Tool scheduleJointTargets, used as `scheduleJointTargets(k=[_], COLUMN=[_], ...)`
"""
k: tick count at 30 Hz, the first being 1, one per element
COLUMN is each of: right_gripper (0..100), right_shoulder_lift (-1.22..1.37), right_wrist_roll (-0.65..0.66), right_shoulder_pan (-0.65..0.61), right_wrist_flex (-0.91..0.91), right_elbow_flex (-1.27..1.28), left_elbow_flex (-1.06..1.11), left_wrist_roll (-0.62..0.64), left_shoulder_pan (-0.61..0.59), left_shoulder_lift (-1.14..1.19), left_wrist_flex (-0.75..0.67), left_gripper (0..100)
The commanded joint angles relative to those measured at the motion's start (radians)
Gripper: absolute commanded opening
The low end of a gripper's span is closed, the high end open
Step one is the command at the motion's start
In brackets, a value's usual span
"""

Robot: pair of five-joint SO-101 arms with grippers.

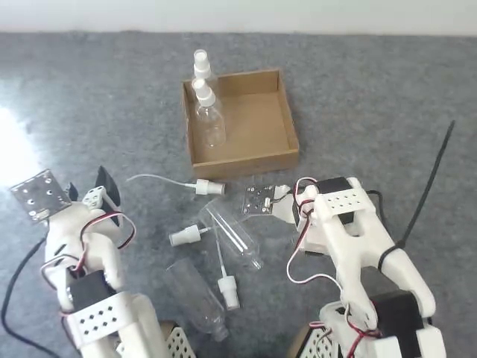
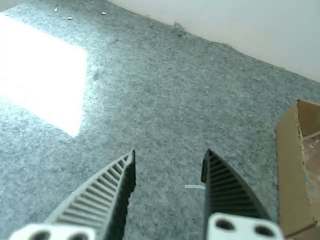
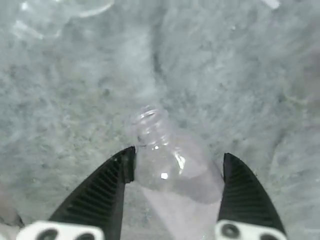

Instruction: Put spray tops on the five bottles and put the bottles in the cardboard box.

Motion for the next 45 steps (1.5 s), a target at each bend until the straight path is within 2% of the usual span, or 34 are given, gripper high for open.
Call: scheduleJointTargets(k=[1,11,15,18,21,23,33,45], right_gripper=[16.7,17.0,17.3,24.1,32.7,34.5,34.0,34.0], right_shoulder_lift=[0.004,0.002,0.002,0.002,0.002,0.002,0.015,0.016], right_wrist_roll=[-0.163,-0.463,-0.546,-0.568,-0.563,-0.562,-0.396,-0.164], right_shoulder_pan=[0.016,0.016,0.008,0.008,0.007,0.007,-0.077,0.001], right_wrist_flex=[0.005,-0.018,-0.008,-0.005,0.033,0.062,0.148,0.139], right_elbow_flex=[-0.011,-0.049,-0.069,-0.071,-0.078,-0.1,-0.132,-0.098], left_elbow_flex=[-0.008,-0.008,-0.008,-0.008,-0.008,-0.008,-0.008,-0.008], left_wrist_roll=[-0.002,-0.002,-0.002,-0.002,-0.002,-0.002,-0.002,-0.002], left_shoulder_pan=[-0.003,-0.003,-0.003,-0.003,-0.003,-0.003,-0.003,-0.003], left_shoulder_lift=[-0.009,-0.009,-0.009,-0.009,-0.009,-0.009,-0.009,-0.009], left_wrist_flex=[-0.028,-0.028,-0.028,-0.028,-0.028,-0.028,-0.028,-0.026], left_gripper=[21,21,21,21,21,21,21,21])
